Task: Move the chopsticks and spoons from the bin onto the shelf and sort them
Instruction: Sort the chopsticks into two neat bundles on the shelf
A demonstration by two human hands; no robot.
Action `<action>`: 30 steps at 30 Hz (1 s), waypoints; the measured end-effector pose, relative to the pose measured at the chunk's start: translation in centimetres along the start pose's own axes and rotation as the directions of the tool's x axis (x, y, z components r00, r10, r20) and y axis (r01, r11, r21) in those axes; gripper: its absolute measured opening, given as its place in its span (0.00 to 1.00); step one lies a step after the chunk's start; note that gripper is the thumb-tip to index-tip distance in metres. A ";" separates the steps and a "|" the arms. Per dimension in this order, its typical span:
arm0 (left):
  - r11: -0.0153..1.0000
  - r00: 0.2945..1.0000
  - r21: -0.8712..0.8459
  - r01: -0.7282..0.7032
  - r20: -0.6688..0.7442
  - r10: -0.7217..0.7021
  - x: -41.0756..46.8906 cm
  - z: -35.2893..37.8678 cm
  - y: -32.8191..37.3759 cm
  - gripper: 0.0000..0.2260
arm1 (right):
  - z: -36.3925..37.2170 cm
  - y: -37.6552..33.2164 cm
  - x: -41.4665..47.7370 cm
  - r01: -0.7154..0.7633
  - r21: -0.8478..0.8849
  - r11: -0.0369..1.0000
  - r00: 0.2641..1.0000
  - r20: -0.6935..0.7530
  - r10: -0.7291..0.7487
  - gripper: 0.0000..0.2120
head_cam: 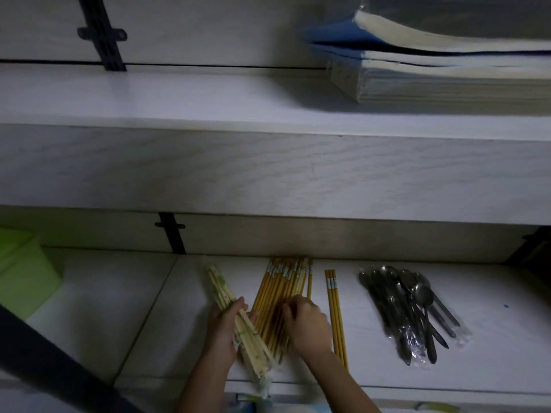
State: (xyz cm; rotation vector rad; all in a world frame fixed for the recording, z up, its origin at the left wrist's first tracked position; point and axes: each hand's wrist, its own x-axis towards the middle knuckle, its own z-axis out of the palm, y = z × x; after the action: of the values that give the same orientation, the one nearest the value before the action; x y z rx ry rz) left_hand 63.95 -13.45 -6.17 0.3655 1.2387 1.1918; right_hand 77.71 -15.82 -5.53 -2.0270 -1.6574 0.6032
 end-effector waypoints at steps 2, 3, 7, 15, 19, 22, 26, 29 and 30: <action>0.999 0.999 0.032 -0.021 -0.038 0.023 0.3 -0.6 0.2 0.07 | 0.4 0.7 0.0 -0.058 -0.069 0.996 0.996 0.064 0.063 0.14; 0.998 0.999 0.053 -0.023 -0.042 0.025 0.3 -0.8 0.2 0.06 | 0.6 0.9 -0.1 -0.080 -0.098 0.992 0.993 0.079 0.088 0.14; 0.996 0.999 0.092 0.012 -0.044 -0.008 0.3 -1.6 0.4 0.04 | 0.4 2.4 0.1 -0.158 -0.088 0.983 0.986 0.044 0.162 0.14; 0.983 0.999 0.179 0.041 -0.029 -0.037 0.1 -2.1 0.5 0.05 | -0.8 3.9 1.0 -0.252 -0.073 0.965 0.965 0.057 0.256 0.12; 0.981 0.998 0.181 0.063 -0.005 -0.064 0.0 -1.9 0.7 0.05 | -1.1 4.0 1.1 -0.252 -0.054 0.966 0.964 0.070 0.255 0.09; 0.987 0.994 0.126 0.099 0.031 -0.103 -0.1 -1.5 0.7 0.04 | -1.6 3.9 1.2 -0.255 -0.071 0.964 0.965 0.048 0.258 0.12; 0.986 0.980 0.121 0.117 0.144 -0.134 0.1 -0.8 0.5 0.05 | -1.7 1.7 0.6 -0.072 0.016 0.997 0.988 0.138 0.069 0.10; 0.985 0.972 0.153 0.085 0.206 -0.116 -0.1 -0.3 0.5 0.11 | -0.5 -1.0 -0.3 0.061 0.117 0.991 0.960 0.264 -0.090 0.06; 0.982 0.970 0.178 0.060 0.224 -0.099 -0.3 -0.2 0.6 0.12 | 0.1 -1.5 -0.5 0.095 0.134 0.986 0.950 0.283 -0.130 0.05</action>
State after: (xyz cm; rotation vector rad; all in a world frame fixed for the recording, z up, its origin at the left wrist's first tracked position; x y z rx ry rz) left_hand 63.53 -13.51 -5.67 0.5605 1.1424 0.9476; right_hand 76.36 -16.06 -4.64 -1.8123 -1.8392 0.9743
